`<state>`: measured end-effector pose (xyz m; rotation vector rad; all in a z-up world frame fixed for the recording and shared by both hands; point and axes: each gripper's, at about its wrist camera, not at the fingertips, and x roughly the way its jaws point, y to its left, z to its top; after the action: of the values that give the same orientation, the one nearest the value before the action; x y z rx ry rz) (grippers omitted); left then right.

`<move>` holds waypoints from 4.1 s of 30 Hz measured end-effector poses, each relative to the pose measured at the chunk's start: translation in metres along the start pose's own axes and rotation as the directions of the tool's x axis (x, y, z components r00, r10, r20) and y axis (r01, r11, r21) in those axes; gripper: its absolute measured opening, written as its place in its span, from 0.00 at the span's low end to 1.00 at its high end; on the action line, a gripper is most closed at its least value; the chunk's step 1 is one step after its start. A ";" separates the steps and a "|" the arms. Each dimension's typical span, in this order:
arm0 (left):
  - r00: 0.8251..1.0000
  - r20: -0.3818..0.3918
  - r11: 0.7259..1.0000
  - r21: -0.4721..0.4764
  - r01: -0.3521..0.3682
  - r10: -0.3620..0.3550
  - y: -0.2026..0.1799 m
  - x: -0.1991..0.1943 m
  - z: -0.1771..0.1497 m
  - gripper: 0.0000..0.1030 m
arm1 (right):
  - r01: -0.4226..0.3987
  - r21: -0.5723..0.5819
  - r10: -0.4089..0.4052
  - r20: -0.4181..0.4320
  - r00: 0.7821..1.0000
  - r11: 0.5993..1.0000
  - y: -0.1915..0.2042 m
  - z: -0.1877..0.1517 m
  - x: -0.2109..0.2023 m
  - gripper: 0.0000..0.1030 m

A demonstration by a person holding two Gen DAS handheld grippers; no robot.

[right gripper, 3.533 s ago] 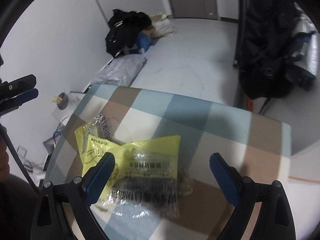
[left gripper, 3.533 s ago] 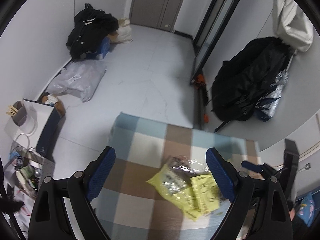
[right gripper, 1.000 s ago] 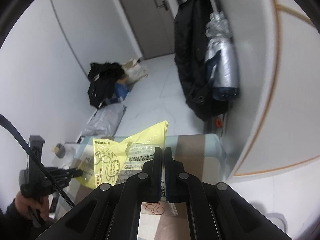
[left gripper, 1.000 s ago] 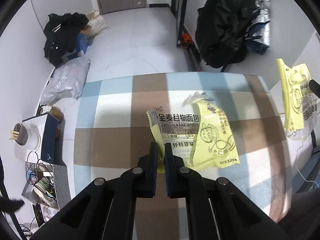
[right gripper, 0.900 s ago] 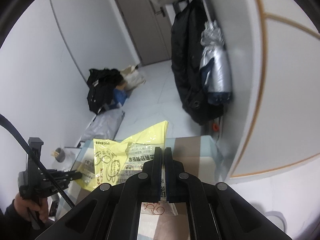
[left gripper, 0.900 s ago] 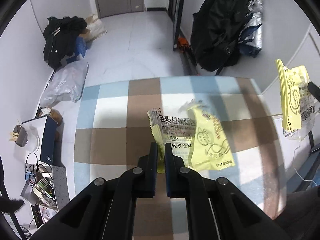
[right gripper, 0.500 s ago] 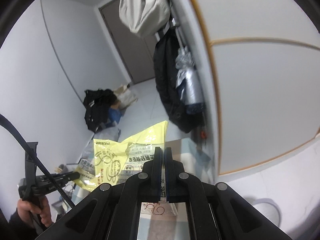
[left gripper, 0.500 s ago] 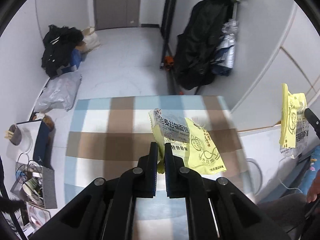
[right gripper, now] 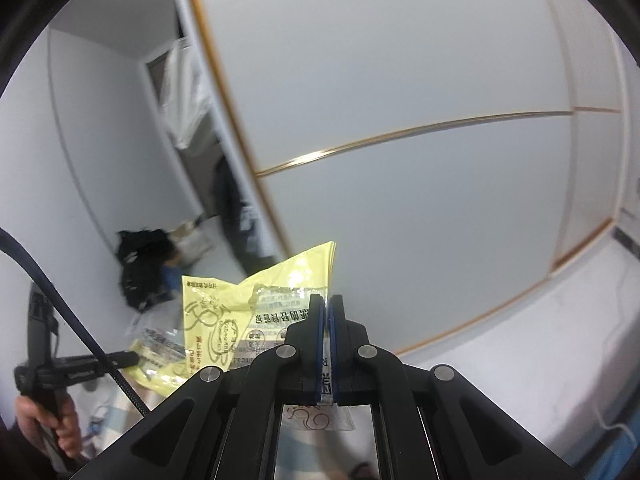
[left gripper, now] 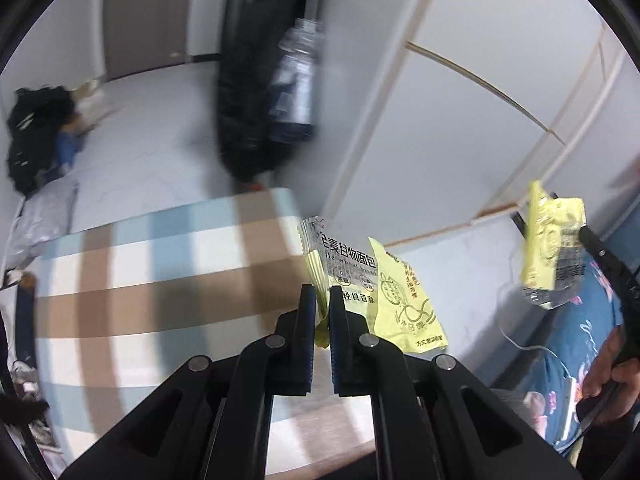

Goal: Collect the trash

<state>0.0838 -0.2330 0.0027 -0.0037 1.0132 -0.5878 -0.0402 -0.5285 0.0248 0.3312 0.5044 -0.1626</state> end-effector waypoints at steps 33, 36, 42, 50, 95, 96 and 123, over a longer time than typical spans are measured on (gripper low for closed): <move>0.910 -0.386 0.846 0.527 0.082 0.153 -0.177 0.274 -0.044 0.03 | 0.431 -0.025 -0.375 -0.543 0.751 0.902 -0.182 -0.193 0.150 0.02; 0.901 -0.399 0.845 0.529 0.073 0.172 -0.176 0.283 -0.046 0.03 | 0.428 -0.043 -0.374 -0.571 0.731 0.903 -0.181 -0.201 0.161 0.03; 0.888 -0.418 0.849 0.525 0.063 0.193 -0.177 0.294 -0.043 0.03 | 0.399 -0.079 -0.363 -0.601 0.712 0.914 -0.170 -0.214 0.175 0.06; 0.862 -0.462 0.858 0.509 0.065 0.208 -0.176 0.306 -0.054 0.04 | 0.320 -0.035 -0.270 -0.627 0.731 0.947 -0.154 -0.224 0.178 0.08; 0.951 -0.298 0.866 0.494 0.079 0.083 -0.186 0.227 -0.044 0.76 | 0.165 0.315 -0.013 -0.433 0.901 0.935 -0.151 -0.181 0.069 0.88; 0.952 -0.295 0.865 0.495 0.077 0.085 -0.185 0.227 -0.044 0.76 | 0.160 0.318 -0.008 -0.430 0.903 0.934 -0.151 -0.180 0.068 0.89; 0.956 -0.284 0.878 0.473 0.070 0.076 -0.182 0.215 -0.042 0.76 | 0.175 0.310 -0.033 -0.414 0.910 0.935 -0.152 -0.177 0.058 0.95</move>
<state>0.0503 -0.4762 -0.1425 0.5419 1.1310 -0.8432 -0.1041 -0.6128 -0.1912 0.6870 0.9096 -0.2917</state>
